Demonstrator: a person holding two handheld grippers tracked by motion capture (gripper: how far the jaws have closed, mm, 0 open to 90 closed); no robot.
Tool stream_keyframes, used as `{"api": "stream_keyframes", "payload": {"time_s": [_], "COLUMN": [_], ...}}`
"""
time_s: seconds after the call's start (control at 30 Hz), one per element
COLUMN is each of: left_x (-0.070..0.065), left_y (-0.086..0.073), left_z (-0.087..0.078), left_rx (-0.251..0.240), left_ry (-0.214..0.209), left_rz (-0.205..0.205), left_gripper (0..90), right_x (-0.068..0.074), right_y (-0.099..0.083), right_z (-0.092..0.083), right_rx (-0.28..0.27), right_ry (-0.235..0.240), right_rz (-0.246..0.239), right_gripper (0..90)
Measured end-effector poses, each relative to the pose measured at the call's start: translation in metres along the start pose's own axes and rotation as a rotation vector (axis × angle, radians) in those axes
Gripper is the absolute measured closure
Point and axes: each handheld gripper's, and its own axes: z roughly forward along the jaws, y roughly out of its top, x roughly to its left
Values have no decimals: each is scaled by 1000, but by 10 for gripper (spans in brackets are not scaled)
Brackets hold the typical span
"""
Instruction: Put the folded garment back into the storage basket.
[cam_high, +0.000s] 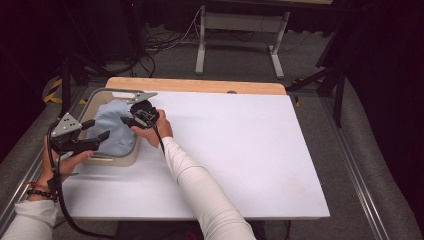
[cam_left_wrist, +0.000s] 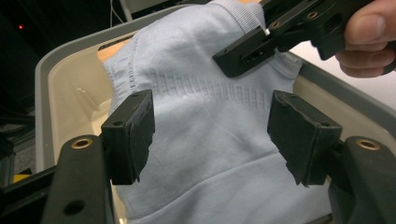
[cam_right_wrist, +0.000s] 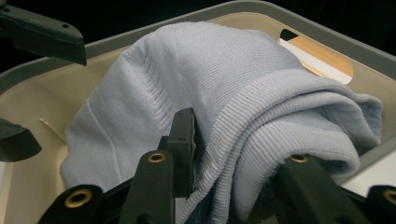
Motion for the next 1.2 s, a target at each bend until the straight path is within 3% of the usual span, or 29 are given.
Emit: {"api": "stream_keyframes", "payload": {"time_s": [0.4,0.53,1.2], "left_x": [-13,-19,-37], "left_y": [-4,-4,-1], "left_z": [-1,0,-4], "left_rx": [-66,-67,-122], "left_ry": [-11,-10,-19], "left_rz": [-10,17,57], "left_gripper": [321,314,285], "right_x": [4,5,8], "right_y": [-4,-4,-4], "right_z": [-12,-15,-44], "right_rx": [-6,-5,-58], "right_ry": [-11,-20,-34], "right_rz": [-37,-61,-100], "right_gripper": [657,657,708]}}
